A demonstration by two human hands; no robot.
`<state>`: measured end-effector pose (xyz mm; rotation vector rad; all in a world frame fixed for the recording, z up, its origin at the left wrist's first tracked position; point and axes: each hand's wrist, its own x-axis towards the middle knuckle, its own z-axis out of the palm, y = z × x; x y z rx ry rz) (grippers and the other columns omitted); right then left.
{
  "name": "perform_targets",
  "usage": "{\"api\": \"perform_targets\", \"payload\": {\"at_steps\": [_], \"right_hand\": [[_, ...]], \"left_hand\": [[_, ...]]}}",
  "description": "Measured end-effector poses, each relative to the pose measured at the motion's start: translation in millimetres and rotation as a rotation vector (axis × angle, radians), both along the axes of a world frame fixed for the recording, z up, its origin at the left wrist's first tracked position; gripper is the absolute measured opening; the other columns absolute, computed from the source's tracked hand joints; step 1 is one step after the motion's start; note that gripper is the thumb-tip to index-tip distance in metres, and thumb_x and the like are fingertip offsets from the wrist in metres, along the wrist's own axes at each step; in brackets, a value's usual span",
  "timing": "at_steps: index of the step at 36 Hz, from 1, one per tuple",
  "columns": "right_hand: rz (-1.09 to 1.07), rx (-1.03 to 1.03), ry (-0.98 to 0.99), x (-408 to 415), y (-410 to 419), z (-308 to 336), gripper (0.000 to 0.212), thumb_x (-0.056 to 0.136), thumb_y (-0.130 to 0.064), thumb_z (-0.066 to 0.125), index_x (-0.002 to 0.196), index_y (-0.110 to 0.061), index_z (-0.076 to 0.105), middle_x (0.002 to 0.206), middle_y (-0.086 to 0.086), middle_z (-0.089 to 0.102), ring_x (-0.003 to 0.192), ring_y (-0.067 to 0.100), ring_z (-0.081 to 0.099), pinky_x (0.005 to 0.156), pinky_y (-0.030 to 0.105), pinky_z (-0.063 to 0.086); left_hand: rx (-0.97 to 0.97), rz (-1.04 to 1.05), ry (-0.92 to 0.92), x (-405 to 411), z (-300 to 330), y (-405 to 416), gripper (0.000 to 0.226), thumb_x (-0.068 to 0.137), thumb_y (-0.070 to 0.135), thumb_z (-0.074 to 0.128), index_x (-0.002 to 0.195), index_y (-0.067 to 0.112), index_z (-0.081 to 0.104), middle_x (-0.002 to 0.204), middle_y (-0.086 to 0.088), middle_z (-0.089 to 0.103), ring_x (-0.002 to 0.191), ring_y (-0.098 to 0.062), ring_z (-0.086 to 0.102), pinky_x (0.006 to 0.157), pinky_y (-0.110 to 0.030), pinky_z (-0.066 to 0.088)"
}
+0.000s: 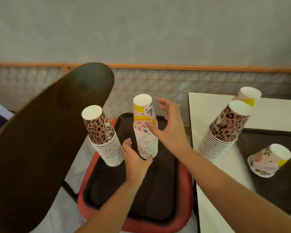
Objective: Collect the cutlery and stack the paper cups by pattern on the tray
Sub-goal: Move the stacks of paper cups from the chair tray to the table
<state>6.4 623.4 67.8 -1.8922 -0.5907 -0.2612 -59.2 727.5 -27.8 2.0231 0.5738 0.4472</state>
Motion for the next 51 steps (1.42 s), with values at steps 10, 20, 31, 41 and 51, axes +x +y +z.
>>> {"api": "perform_targets", "payload": {"at_steps": [10,20,31,41,51], "right_hand": [[0.067,-0.005,0.113,30.2,29.5,-21.9,0.086,0.070,-0.031,0.080,0.139,-0.018,0.030,0.138,-0.004,0.045,0.121,0.003,0.047,0.096,0.020,0.045],[0.047,-0.005,0.171,31.0,26.1,-30.5,0.068,0.073,-0.029,0.077,0.130,-0.020,0.041,0.118,-0.013,0.056,0.105,-0.005,0.054,0.085,0.007,0.045],[-0.019,0.041,0.206,23.1,5.6,-23.3,0.058,0.072,-0.024,0.077,0.117,-0.032,0.041,0.106,-0.025,0.055,0.098,-0.011,0.056,0.080,0.006,0.045],[-0.067,0.103,0.103,-22.9,-26.5,9.1,0.062,0.067,-0.034,0.077,0.118,-0.029,0.044,0.110,-0.016,0.060,0.104,-0.002,0.058,0.084,0.015,0.049],[-0.199,0.071,0.017,-69.7,-111.0,16.9,0.073,0.065,-0.048,0.066,0.128,-0.022,0.041,0.117,-0.012,0.058,0.108,-0.001,0.056,0.087,0.014,0.047]], "left_hand": [[-0.104,-0.164,0.140,29.4,-23.7,20.4,0.104,0.053,0.015,0.087,0.140,0.011,0.029,0.137,-0.010,0.041,0.129,-0.024,0.042,0.106,-0.042,0.039],[-0.165,-0.161,0.176,45.1,-48.6,18.7,0.092,0.052,0.018,0.089,0.131,0.019,0.041,0.124,-0.002,0.059,0.113,-0.019,0.057,0.091,-0.035,0.049],[-0.140,-0.197,0.165,36.0,-43.0,12.4,0.077,0.050,0.017,0.088,0.117,0.020,0.050,0.110,0.000,0.066,0.103,-0.017,0.061,0.086,-0.034,0.051],[-0.159,-0.273,0.080,1.8,-12.9,-12.0,0.082,0.040,0.035,0.083,0.115,0.026,0.050,0.107,0.006,0.064,0.103,-0.013,0.060,0.086,-0.039,0.053],[-0.215,-0.494,0.095,-31.0,-3.0,-97.8,0.075,0.039,0.040,0.079,0.103,0.056,0.042,0.109,0.010,0.063,0.103,-0.009,0.060,0.085,-0.037,0.054]]}}
